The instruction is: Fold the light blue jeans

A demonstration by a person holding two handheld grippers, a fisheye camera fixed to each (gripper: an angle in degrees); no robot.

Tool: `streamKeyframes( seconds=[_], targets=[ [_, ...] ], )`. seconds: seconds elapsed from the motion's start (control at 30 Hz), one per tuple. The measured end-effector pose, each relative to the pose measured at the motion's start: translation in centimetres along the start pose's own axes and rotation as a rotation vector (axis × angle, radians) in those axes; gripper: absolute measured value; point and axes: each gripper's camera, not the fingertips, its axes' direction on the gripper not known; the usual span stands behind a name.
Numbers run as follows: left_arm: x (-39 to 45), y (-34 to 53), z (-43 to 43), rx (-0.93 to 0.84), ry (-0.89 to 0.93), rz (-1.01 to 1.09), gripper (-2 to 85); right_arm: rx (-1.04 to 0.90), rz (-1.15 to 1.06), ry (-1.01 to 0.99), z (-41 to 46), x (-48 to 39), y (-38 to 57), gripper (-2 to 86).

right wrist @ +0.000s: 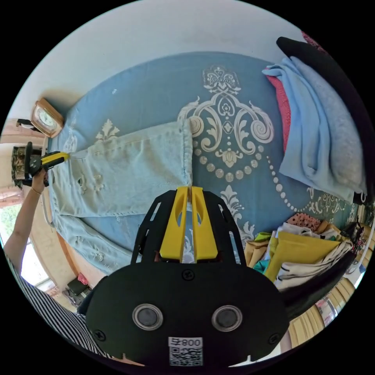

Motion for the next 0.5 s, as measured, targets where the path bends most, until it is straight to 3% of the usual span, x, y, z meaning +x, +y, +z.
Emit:
streamKeyframes(
  seconds=[0.2,0.33,0.5],
  targets=[
    [-1.2,-1.2,-6.4,0.175,0.027,-0.111,2.5,0.152,0.047,-0.084,-5.9,0.6,3.6,2.0],
    [-0.9,-4.2,-3.8,-0.038,0.034,-0.161,6.3,-0.093,0.098,-0.110,0.0,1.1,0.9,2.6],
    [0.3,-2.1,-9.6,0.107,0.047,-0.170,7.8,-0.024,0.122,-0.080,-1.3,-0.2,1.8,5.0]
  ],
)
